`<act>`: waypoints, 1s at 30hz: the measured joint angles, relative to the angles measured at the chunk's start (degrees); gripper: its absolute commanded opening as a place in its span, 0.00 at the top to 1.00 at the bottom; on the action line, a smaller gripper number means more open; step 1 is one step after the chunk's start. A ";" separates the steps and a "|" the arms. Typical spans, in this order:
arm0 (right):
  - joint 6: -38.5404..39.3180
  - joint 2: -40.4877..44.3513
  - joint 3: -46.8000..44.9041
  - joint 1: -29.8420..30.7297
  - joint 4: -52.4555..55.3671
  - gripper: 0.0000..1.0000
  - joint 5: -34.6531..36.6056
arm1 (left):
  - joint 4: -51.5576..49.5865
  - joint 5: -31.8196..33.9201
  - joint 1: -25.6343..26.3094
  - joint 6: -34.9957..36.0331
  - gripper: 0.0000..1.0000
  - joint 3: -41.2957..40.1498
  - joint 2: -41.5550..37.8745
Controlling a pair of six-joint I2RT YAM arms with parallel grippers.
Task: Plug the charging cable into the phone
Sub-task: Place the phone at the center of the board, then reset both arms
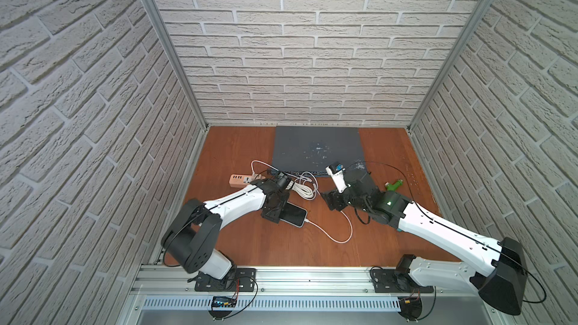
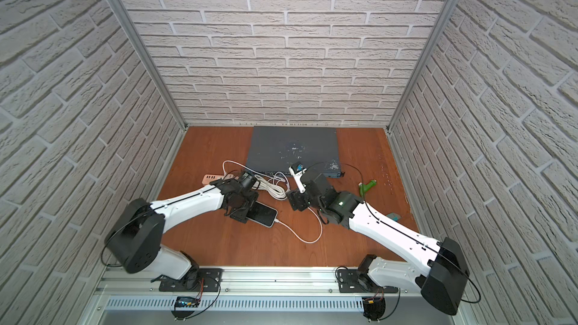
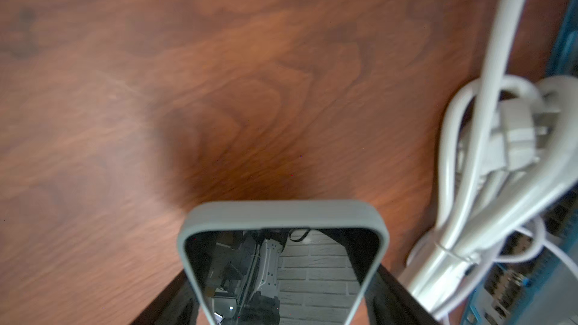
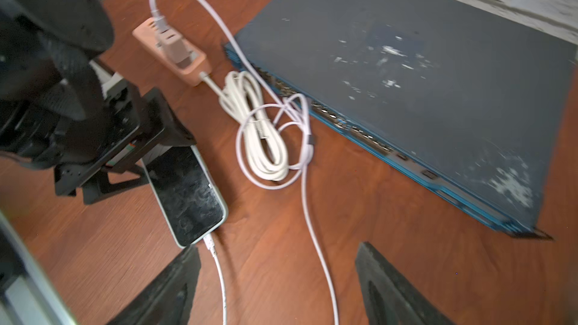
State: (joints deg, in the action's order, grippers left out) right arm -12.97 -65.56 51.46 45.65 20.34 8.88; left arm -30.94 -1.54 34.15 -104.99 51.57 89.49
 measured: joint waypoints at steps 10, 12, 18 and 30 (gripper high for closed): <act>-8.76 3.30 -1.18 -26.10 2.51 0.18 2.10 | -0.85 -1.88 2.16 3.39 0.02 6.19 6.67; -9.07 2.75 -1.77 -31.56 1.90 0.18 1.88 | -2.71 -1.38 2.75 4.15 0.02 6.23 5.51; -5.46 -0.44 -4.79 -42.84 -3.85 0.20 -1.16 | -12.02 4.81 4.39 11.65 0.02 8.52 -2.54; 6.03 -7.21 -19.41 -44.98 -30.75 0.20 -4.26 | -13.55 39.26 3.76 39.36 0.02 5.99 -22.05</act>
State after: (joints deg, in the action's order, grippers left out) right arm -6.94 -72.77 32.05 0.67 -10.41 4.62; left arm -44.49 37.71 37.91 -65.63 57.56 67.44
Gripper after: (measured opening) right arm 0.803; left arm 0.981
